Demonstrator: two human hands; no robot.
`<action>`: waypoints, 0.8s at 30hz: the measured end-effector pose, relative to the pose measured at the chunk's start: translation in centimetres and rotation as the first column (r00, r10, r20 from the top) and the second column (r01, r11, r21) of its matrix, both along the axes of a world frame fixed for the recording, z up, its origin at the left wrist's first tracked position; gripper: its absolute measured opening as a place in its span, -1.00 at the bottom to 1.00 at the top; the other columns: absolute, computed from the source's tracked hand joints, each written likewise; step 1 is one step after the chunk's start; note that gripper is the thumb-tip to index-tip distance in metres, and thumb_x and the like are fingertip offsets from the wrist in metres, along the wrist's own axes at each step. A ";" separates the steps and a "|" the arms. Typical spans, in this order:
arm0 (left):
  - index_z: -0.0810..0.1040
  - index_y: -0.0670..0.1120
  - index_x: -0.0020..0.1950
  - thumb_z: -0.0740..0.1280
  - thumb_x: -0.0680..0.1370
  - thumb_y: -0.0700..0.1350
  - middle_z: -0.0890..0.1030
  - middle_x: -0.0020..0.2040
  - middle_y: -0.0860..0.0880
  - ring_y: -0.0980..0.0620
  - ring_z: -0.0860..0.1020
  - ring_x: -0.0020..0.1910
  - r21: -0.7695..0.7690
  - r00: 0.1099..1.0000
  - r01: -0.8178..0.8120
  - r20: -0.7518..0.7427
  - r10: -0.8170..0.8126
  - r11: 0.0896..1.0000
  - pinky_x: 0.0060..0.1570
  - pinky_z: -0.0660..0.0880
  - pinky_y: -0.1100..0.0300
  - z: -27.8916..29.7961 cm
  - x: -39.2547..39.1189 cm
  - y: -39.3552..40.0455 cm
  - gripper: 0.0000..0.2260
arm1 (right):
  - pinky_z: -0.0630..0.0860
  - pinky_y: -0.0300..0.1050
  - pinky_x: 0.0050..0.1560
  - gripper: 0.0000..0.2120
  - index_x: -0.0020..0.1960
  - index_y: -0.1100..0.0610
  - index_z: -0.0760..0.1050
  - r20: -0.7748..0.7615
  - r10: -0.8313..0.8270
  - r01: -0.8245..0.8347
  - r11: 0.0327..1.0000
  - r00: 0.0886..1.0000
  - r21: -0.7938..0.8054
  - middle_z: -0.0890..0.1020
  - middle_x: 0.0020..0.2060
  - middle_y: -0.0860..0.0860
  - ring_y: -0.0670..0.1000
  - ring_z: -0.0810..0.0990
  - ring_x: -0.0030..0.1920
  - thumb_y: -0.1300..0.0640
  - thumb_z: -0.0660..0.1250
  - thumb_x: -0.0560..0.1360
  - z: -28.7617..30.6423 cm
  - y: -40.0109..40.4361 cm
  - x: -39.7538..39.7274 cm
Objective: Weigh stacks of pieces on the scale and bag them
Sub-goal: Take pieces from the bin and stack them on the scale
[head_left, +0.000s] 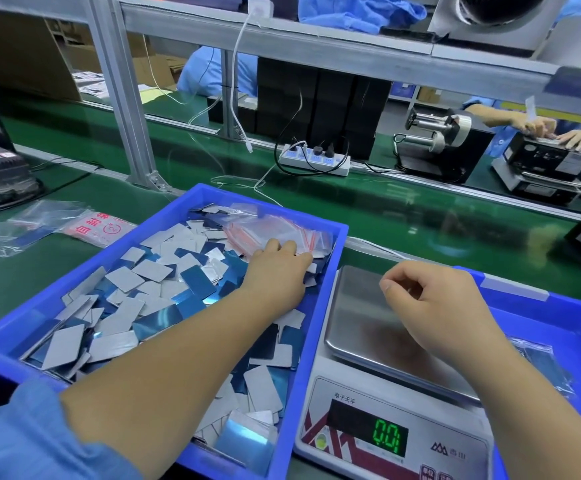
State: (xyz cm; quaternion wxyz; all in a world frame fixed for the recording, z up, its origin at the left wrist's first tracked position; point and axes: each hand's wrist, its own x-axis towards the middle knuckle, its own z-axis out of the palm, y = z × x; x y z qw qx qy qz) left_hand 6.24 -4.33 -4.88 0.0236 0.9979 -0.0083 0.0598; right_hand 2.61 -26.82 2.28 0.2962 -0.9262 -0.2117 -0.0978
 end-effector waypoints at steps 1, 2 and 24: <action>0.46 0.02 0.34 0.25 0.58 -0.07 0.48 0.23 -0.06 -0.15 0.38 0.22 0.003 1.000 0.003 -0.004 -0.003 1.000 0.01 0.33 0.01 0.1 0.0 0.1 -0.68 | 0.35 -0.26 -0.33 -0.76 -0.31 -0.13 0.51 0.004 0.000 0.000 1.000 1.000 0.004 0.58 -0.32 -0.35 -0.21 0.52 -0.29 0.11 0.32 0.50 0.0 0.0 0.0; 0.48 0.03 0.34 0.24 0.59 -0.08 0.50 0.22 -0.04 -0.14 0.39 0.22 0.007 1.000 0.005 -0.001 -0.005 1.000 0.05 0.34 0.00 0.3 0.0 0.1 -0.69 | 0.35 -0.26 -0.33 -0.76 -0.31 -0.13 0.51 0.007 0.000 0.000 1.000 1.000 0.009 0.58 -0.32 -0.34 -0.21 0.52 -0.30 0.11 0.32 0.50 0.0 0.0 0.0; 0.59 -0.13 0.03 0.40 0.59 -0.10 0.67 -0.06 -0.18 -0.17 0.65 -0.11 -0.925 0.995 -0.084 -0.095 -0.012 0.370 0.07 0.59 -0.13 5.9 -1.0 3.7 -0.89 | 0.33 -0.46 -0.36 -0.81 -0.29 -0.03 0.57 0.141 -0.027 0.014 0.995 0.990 0.094 0.58 -0.36 -0.23 -0.18 0.50 -0.33 0.14 0.36 0.49 3.4 -0.8 -1.3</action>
